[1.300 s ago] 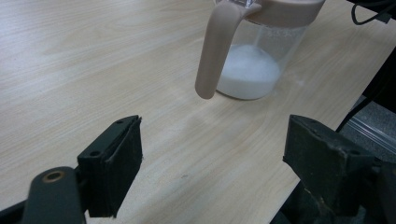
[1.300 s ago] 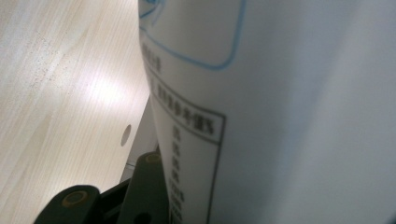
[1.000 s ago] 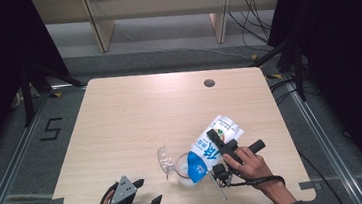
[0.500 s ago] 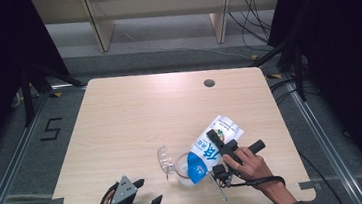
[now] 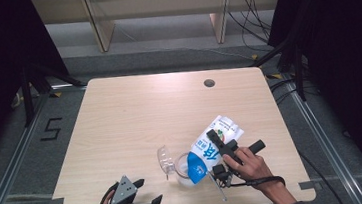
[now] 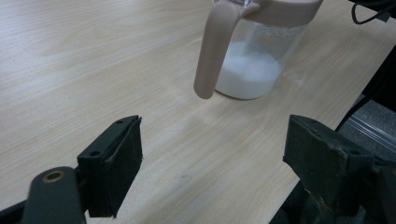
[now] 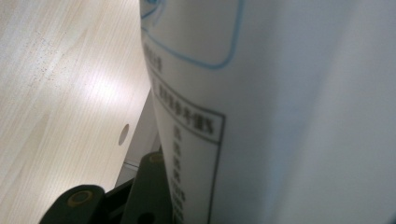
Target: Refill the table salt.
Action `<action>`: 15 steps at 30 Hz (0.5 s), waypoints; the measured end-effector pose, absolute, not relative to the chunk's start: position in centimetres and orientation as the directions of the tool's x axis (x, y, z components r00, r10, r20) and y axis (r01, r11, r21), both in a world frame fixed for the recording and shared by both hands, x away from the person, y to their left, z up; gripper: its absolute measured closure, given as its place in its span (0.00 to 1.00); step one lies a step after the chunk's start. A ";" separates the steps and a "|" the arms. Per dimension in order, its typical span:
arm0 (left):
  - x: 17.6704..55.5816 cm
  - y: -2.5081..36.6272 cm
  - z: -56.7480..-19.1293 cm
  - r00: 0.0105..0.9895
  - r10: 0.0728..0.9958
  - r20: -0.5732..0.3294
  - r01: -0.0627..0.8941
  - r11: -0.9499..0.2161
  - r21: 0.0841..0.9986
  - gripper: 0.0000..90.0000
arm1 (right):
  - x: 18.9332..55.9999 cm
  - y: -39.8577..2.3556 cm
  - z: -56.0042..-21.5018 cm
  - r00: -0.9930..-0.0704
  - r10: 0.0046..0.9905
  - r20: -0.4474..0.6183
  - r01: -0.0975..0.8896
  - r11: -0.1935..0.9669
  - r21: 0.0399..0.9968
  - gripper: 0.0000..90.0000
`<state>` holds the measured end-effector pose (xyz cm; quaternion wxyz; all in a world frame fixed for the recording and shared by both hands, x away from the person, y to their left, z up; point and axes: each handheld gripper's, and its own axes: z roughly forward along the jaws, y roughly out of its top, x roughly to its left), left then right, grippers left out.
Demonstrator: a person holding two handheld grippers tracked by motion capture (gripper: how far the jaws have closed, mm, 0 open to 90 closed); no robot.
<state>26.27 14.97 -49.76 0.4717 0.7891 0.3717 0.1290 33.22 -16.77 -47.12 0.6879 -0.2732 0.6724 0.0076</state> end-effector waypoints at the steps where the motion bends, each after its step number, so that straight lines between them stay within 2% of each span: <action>1: 26.2 14.9 -49.8 0.688 0.710 -0.150 0.467 -0.276 0.840 0.21 | 33.2 -16.8 -47.2 0.097 -0.361 -0.928 -0.378 0.849 -0.370 0.76; 15: 26.3 15.0 -49.7 0.685 0.713 -0.153 0.470 -0.272 0.840 0.21 | 33.1 -16.9 -47.4 0.076 -0.343 -0.936 -0.368 0.863 -0.346 0.77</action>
